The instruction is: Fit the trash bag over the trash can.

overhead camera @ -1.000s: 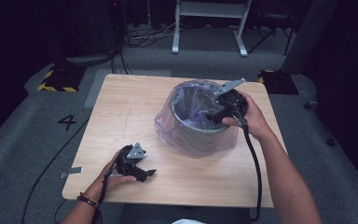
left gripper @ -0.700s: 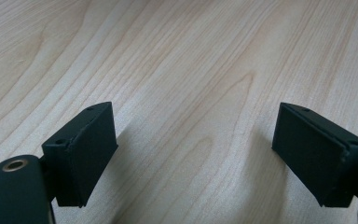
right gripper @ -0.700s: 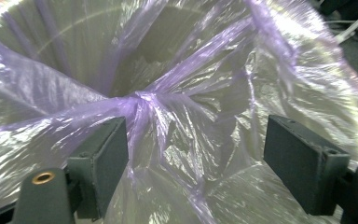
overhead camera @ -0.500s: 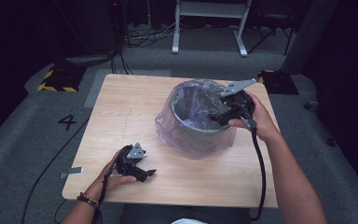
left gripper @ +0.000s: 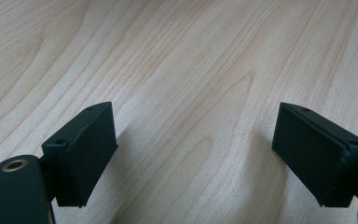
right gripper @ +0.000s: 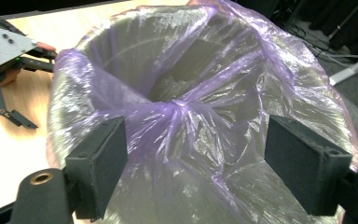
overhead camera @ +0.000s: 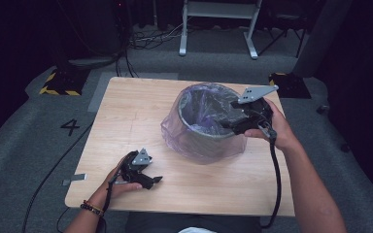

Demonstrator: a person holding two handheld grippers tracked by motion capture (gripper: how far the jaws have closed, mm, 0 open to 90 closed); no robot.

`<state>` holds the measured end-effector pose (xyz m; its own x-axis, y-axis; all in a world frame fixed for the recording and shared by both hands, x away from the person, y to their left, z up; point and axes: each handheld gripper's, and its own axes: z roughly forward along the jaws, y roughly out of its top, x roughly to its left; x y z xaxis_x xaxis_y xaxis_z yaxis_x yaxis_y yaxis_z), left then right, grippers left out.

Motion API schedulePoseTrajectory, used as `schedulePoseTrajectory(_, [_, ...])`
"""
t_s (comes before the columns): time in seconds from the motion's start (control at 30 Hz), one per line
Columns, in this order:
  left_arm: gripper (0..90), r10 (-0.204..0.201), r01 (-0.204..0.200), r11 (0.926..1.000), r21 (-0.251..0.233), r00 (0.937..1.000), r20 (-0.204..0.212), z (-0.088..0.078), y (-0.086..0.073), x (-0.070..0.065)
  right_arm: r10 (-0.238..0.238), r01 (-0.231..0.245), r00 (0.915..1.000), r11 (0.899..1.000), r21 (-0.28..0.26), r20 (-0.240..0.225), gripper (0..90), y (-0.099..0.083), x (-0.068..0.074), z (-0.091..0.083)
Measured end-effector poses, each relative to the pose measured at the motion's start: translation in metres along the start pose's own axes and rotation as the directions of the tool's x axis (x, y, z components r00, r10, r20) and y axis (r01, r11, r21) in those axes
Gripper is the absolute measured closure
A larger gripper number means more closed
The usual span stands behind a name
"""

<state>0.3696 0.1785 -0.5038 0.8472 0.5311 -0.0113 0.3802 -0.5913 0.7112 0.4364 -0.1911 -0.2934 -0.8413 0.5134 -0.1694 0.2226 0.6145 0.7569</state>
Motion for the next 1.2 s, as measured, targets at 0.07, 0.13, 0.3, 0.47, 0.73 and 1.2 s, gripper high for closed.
schedulePoseTrajectory(0.07, [13.3,0.0,0.0,1.0,0.0,1.0,0.0,0.0,0.0,0.0,-0.004,0.004,1.0,1.0,-0.009,-0.001,21.2,-0.001,0.001,-0.003])
schedulePoseTrajectory(0.13, [13.3,0.0,0.0,1.0,0.0,1.0,0.0,0.0,0.0,0.0,-0.009,0.008,1.0,1.0,-0.014,-0.003,21.1,-0.002,0.002,-0.006])
schedulePoseTrajectory(0.3, [13.3,0.0,0.0,1.0,0.0,1.0,0.0,0.0,0.0,0.0,-0.02,0.02,0.9998,0.999,-0.025,0.0,21.1,-0.005,0.005,-0.011])
schedulePoseTrajectory(0.47, [13.3,0.0,0.0,1.0,0.0,1.0,0.0,0.0,0.0,0.0,-0.041,0.041,0.9991,0.999,-0.029,-0.005,21.0,-0.012,0.01,-0.017])
schedulePoseTrajectory(0.73, [13.3,0.0,0.0,1.0,0.0,1.0,0.0,0.0,0.0,0.0,-0.039,0.039,0.9992,0.998,-0.044,0.0,21.0,-0.026,0.012,-0.025])
schedulePoseTrajectory(1.2, [13.3,0.0,0.0,1.0,0.001,1.0,0.0,0.0,0.0,0.0,-0.034,0.034,0.9994,0.998,-0.061,0.011,21.4,-0.045,0.015,-0.038])
